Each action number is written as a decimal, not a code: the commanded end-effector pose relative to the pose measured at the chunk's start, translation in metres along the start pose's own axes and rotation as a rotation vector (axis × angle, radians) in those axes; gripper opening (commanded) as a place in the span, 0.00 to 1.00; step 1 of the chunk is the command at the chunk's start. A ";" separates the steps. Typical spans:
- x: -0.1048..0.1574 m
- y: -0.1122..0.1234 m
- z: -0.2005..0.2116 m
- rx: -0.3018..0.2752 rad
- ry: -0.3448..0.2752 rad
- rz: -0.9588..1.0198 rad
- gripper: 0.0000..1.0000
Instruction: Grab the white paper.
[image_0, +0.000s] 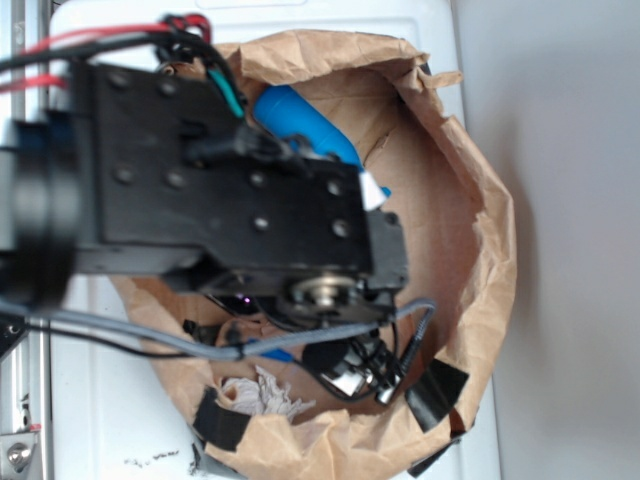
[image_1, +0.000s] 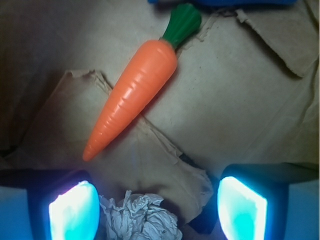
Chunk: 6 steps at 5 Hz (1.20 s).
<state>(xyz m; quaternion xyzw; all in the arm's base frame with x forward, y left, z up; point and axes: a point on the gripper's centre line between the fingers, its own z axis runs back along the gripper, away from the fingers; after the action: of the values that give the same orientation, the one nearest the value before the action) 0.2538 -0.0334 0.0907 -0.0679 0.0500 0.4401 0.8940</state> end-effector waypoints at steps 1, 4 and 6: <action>-0.001 -0.015 -0.011 0.002 0.046 -0.028 1.00; -0.043 -0.020 -0.019 0.016 0.198 -0.087 1.00; -0.053 -0.013 -0.048 0.063 0.240 -0.139 1.00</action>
<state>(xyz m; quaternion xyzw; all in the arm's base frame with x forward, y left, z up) 0.2331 -0.0840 0.0437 -0.0886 0.1741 0.3842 0.9024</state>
